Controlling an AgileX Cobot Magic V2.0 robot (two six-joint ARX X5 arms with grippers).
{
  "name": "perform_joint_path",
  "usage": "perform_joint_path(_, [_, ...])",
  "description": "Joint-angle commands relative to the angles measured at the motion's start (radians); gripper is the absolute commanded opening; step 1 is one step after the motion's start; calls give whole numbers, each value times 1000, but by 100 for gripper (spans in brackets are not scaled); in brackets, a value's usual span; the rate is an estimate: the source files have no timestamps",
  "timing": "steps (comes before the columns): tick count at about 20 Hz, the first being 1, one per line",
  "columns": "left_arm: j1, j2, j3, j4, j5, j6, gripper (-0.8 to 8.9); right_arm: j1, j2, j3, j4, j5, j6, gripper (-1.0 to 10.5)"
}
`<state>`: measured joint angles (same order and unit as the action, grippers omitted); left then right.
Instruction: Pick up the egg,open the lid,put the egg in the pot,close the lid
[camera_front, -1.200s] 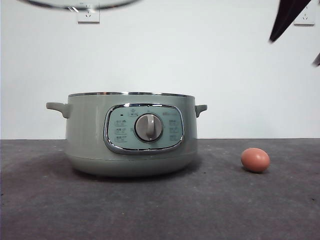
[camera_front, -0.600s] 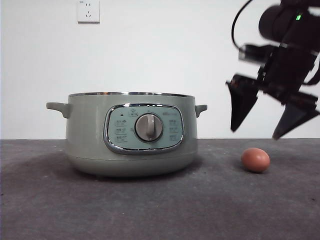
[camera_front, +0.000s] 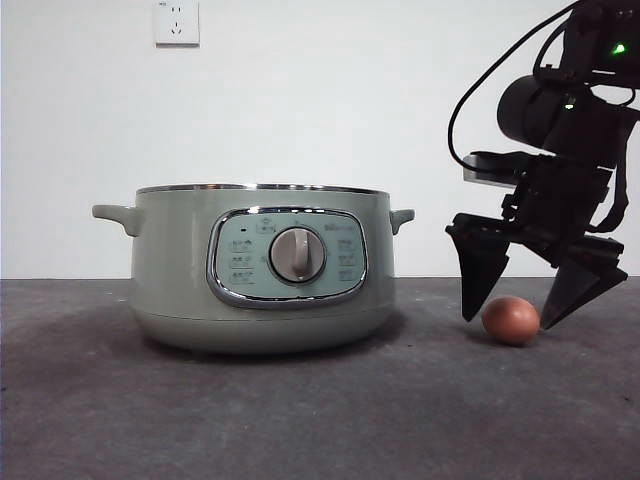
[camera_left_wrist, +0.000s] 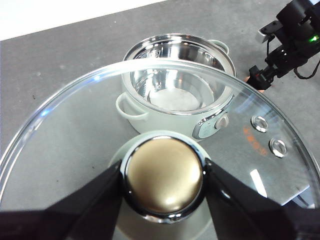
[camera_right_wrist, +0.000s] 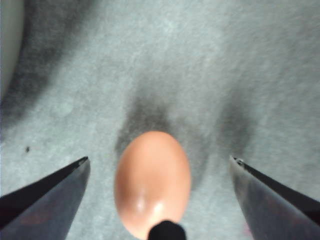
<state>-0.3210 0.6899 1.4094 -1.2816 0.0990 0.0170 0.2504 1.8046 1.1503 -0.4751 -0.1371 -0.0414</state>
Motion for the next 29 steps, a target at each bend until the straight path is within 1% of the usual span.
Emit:
perform_joint_path(1, [3, -7, 5, 48, 4, -10, -8, 20, 18, 3, 4, 16, 19, 347])
perform_joint_path(2, [3, -7, 5, 49, 4, -10, -8, 26, 18, 3, 5, 19, 20, 230])
perform_joint_path(3, [3, -7, 5, 49, 4, -10, -8, 32, 18, 3, 5, 21, 23, 149])
perform_joint_path(5, [3, -7, 5, 48, 4, -10, -8, 32, 18, 3, 3, 24, 44, 81])
perform_joint_path(7, [3, -7, 5, 48, 4, -9, -8, 32, 18, 3, 0, 24, 52, -19])
perform_joint_path(13, [3, -7, 5, 47, 5, -9, -8, 32, -19, 3, -23, 24, 53, -16])
perform_joint_path(18, [3, -7, 5, 47, 5, -5, -8, 33, -207, 8, -33, 24, 67, -16])
perform_joint_path(21, [2, -7, 5, 47, 5, -5, -8, 57, -305, 51, -37, 22, 68, -16])
perform_joint_path(23, [2, -7, 5, 47, 5, 3, -8, 97, -324, 115, -44, 22, 68, -16])
perform_joint_path(25, [2, -7, 5, 47, 6, 6, -8, 159, -305, 200, -45, 22, 68, -16])
perform_joint_path(29, [2, -7, 5, 39, 9, 13, -8, 288, -180, 384, -42, 27, 67, -16])
